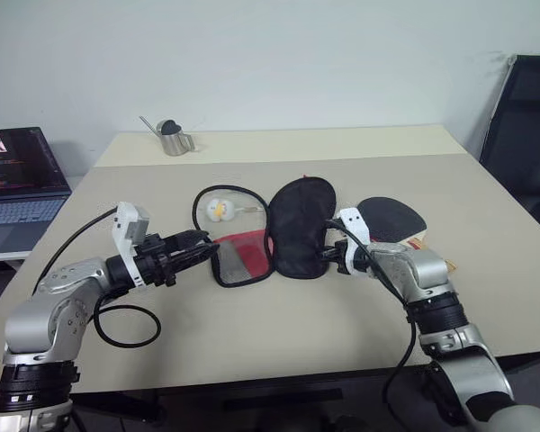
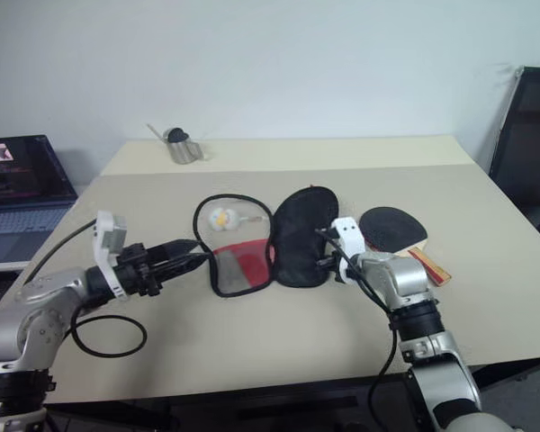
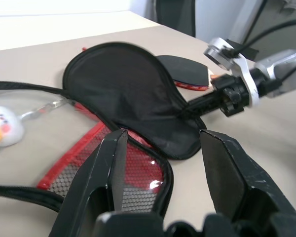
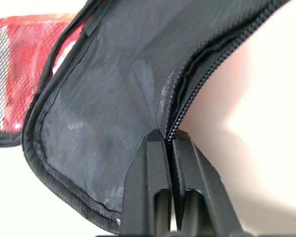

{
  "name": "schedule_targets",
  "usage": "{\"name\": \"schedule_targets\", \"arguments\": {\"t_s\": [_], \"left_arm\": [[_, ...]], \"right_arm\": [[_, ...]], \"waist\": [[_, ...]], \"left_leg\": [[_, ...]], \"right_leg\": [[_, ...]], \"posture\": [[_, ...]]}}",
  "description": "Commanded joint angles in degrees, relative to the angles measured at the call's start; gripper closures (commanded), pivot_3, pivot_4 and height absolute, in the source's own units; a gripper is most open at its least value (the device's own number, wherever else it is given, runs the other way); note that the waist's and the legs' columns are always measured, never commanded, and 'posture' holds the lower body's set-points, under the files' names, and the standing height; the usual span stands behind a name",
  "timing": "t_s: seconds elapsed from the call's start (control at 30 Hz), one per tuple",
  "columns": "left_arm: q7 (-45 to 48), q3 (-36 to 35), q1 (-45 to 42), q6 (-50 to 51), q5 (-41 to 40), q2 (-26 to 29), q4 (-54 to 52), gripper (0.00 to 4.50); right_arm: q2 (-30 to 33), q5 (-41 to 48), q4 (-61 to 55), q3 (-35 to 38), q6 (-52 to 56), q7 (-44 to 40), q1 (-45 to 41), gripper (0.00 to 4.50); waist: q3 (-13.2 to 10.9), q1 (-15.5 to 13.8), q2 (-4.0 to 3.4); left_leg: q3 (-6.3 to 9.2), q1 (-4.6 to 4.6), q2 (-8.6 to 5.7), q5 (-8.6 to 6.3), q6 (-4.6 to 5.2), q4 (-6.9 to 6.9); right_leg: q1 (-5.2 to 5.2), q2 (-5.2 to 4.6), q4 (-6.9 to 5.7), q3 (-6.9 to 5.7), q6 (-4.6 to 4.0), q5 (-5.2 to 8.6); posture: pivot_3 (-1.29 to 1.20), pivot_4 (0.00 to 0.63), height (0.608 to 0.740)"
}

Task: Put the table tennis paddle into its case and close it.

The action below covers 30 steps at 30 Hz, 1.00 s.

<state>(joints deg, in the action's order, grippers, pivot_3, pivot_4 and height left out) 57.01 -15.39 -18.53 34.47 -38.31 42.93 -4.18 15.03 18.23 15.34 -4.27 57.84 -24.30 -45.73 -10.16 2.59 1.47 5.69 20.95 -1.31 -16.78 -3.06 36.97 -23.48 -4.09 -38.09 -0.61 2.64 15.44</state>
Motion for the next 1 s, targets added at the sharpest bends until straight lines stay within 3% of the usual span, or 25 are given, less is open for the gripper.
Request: {"name": "schedule_targets", "arguments": {"t_s": [0.03, 0.4, 0.5, 0.77, 0.93, 1.0], "left_arm": [[0.5, 0.1, -1.5, -1.3, 0.2, 0.6, -1.6, 2.00], [0.4, 1.0, -2.7, -1.5, 0.4, -0.1, -1.2, 2.00], [0.2, 1.0, -2.7, -1.4, 0.3, -0.2, -1.4, 2.00], [-0.2, 1.2, -3.0, -1.3, 0.2, -0.9, -1.6, 2.00], [-0.6, 1.2, -3.2, -0.6, -0.5, -1.5, -3.0, 2.00], [-0.8, 1.6, -3.7, -0.3, -0.7, -1.8, -3.5, 2.00]], "right_arm": [[1.6, -0.8, 0.9, 0.3, -1.6, -1.9, -2.3, 4.48], [2.7, -3.7, 5.0, 1.4, -3.3, -2.0, -3.5, 4.48], [3.1, -3.6, 3.9, 2.8, -2.8, -1.0, -3.0, 3.84], [6.5, -2.8, -2.5, 5.5, -2.7, -0.7, -1.0, 1.16], [12.4, -0.3, -10.5, 8.8, -6.0, -5.8, 1.9, 1.16], [15.9, -0.9, -9.5, 9.3, -8.4, -7.9, 3.1, 0.64]], "waist": [[0.0, 0.0, 0.00], [0.0, 0.1, 0.00], [0.0, 0.0, 0.00], [0.0, 0.0, 0.00], [0.0, -0.2, 0.00], [0.0, -0.3, 0.00]], "left_leg": [[-0.03, 0.00, 0.00, 0.00, 0.00, 0.00], [-0.07, 0.00, 0.00, 0.00, -0.01, 0.01], [-0.06, 0.01, 0.00, 0.01, -0.01, 0.02], [-0.09, 0.01, 0.00, 0.00, 0.00, 0.02], [-0.10, 0.04, 0.00, 0.00, 0.01, 0.03], [-0.10, 0.04, 0.00, -0.01, 0.01, 0.03]], "right_leg": [[0.00, 0.00, 0.00, -0.01, 0.00, 0.00], [0.01, 0.00, 0.00, 0.00, 0.00, 0.00], [0.01, -0.01, -0.01, -0.01, 0.00, 0.00], [0.01, -0.01, -0.01, 0.00, 0.00, 0.00], [0.01, -0.01, 0.01, -0.01, 0.00, 0.00], [0.03, -0.01, 0.02, -0.02, 0.01, 0.00]], "posture": [[0.00, 0.150, 0.740], [0.00, 0.150, 0.740], [0.00, 0.150, 0.740], [0.00, 0.150, 0.740], [0.00, 0.150, 0.740], [0.00, 0.150, 0.740]]}}
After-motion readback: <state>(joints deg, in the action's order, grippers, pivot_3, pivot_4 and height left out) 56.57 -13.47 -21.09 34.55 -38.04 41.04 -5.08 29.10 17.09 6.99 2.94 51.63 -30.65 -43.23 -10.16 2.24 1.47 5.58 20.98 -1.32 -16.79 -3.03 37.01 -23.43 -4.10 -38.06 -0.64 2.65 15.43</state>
